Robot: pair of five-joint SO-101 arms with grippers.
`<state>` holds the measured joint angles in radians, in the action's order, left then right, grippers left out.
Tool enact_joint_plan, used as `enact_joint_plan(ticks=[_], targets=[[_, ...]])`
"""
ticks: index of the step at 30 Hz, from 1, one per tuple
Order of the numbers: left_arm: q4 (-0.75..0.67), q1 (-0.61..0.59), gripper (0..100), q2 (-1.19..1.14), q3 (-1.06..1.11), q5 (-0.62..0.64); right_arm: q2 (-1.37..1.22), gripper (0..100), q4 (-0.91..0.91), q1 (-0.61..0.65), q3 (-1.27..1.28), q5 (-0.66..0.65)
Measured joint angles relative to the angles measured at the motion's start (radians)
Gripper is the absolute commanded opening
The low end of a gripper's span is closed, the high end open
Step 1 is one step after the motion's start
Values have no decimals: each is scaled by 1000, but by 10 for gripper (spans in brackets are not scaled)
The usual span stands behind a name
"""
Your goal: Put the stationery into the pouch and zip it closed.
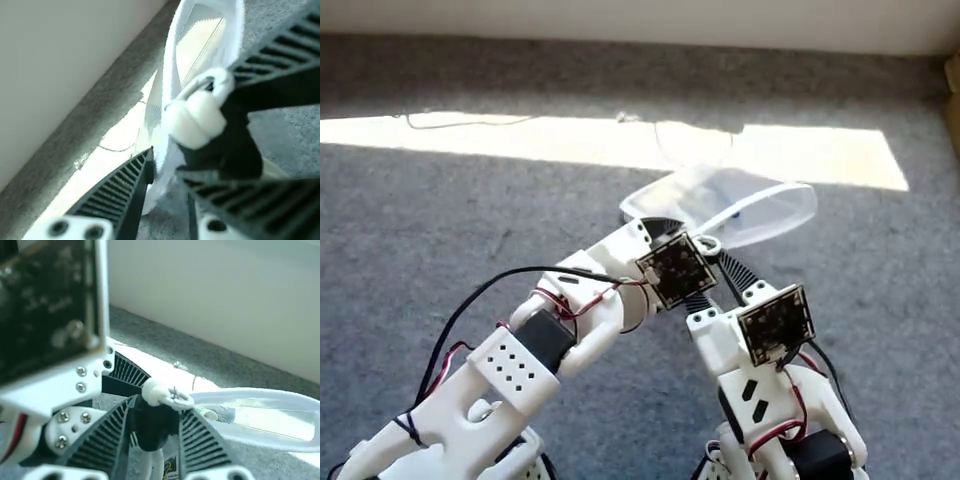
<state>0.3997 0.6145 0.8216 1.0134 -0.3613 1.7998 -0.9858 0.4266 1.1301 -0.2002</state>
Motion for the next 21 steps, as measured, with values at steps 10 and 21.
enact_joint_plan(ticks=[10,21], targets=[[-2,3,5,0,0,0,3,8,6,-63,-2,34],[41,5,5,11,-3,-2,-5,8,112,-158,0,63]])
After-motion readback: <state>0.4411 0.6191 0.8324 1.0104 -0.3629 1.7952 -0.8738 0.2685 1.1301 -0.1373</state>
